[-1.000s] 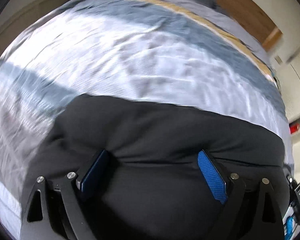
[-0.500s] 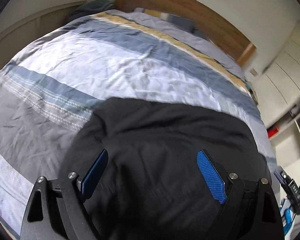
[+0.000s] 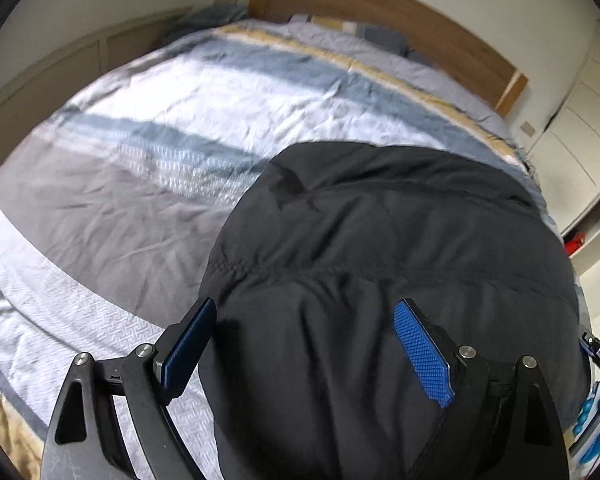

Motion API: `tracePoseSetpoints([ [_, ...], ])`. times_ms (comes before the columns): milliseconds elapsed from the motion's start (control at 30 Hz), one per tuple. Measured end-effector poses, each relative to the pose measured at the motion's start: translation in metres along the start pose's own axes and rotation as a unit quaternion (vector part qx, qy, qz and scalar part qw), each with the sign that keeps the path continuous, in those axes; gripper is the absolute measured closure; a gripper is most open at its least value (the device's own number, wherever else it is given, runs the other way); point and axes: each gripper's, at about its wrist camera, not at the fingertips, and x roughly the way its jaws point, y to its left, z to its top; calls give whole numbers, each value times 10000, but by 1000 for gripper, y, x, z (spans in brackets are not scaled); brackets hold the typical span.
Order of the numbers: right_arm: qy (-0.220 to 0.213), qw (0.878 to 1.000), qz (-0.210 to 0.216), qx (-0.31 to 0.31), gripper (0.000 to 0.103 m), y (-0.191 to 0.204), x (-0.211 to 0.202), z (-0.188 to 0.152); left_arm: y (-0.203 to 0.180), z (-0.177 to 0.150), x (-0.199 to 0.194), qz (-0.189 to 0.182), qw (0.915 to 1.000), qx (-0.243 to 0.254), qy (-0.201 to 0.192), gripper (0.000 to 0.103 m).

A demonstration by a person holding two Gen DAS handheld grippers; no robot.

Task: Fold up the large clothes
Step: 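Press and smooth the folded jacket flat with both tools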

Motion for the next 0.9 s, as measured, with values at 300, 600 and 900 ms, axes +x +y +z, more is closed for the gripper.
tracePoseSetpoints([
  [300, -319, 9956, 585, -653, 36, 53, -50, -38, -45, -38, -40, -282, 9961, 624, -564, 13],
  [600, -103, 9943, 616, -865, 36, 66, -41, -61, -54, -63, -22, -225, 9957, 777, -442, 13],
  [900, -62, 9960, 505, -738, 36, 45, -37, -68, -55, -71, -16, -111, 9945, 872, -565, 12],
])
